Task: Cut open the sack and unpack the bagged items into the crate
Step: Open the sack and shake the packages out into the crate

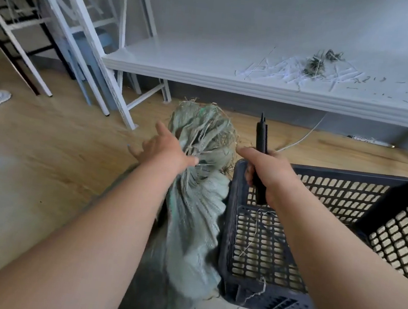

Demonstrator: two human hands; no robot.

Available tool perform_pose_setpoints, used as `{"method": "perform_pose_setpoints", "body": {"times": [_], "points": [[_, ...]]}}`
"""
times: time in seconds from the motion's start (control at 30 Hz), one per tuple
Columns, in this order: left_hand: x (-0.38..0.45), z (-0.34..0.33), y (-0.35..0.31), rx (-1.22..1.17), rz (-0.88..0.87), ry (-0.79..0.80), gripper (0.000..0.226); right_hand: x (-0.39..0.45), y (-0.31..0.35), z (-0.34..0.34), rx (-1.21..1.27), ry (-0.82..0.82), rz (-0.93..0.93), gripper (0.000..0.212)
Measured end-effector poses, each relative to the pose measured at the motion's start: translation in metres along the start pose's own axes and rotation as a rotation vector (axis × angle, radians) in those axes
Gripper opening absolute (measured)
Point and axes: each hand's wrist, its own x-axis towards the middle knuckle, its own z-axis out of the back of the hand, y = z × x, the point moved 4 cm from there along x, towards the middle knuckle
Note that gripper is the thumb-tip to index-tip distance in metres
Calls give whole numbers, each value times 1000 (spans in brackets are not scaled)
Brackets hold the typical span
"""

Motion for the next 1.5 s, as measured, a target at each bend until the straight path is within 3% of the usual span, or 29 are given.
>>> {"method": "perform_pose_setpoints", "body": {"times": [0.07,0.13,0.23,0.3,0.4,0.5,0.6,0.7,0.8,0.87,0.93,1.0,1.03,1.07,1.13,1.23,1.3,1.33,1.43,1.5], "points": [[3,-8,-1,-11,-28,22,86,-6,3,-7,-1,-6,3,27],[6,-10,-6,-242,-137,-58,65,-13,10,-12,44,-15,45,18],[-9,-12,-17,-731,-290,-253,59,-25,28,-4,45,-145,201,9],[-26,-24,-31,-838,-405,-291,59,-36,42,6,2,-284,333,5],[-56,-60,-63,-648,-628,-202,53,-50,56,22,-46,-417,463,4],[-86,-106,-80,-349,-824,-79,61,-47,50,31,-120,-408,418,9],[-100,-159,-74,12,-936,316,74,-30,18,36,-242,-311,237,9],[-97,-175,-57,192,-924,539,66,-12,-29,42,-381,-223,39,14],[-85,-154,-52,-40,-828,517,41,0,-75,44,-334,-175,-130,26],[-75,-132,-47,-155,-789,379,27,5,-101,42,-343,-136,-232,33],[-60,-106,-33,-234,-686,115,27,5,-120,38,-320,-72,-344,33],[-44,-86,-14,-202,-556,-93,24,7,-125,37,-495,-59,-351,33],[-37,-85,-8,-107,-503,-49,37,10,-122,37,-625,-112,-294,32],[-35,-90,-3,2,-453,93,56,13,-115,37,-705,-197,-192,31],[-42,-101,-1,162,-431,338,87,18,-98,33,-676,-279,22,31],[-53,-112,-4,206,-521,387,103,22,-87,7,-584,-62,99,40],[-55,-113,-3,143,-579,425,100,23,-94,-3,-723,55,54,47],[-53,-112,0,68,-592,462,94,24,-99,0,-781,26,44,44],[-42,-98,12,-253,-530,500,67,25,-101,40,-755,-283,-8,37],[-24,-88,27,-299,-438,335,52,24,-105,62,-846,-322,-159,35]]}}
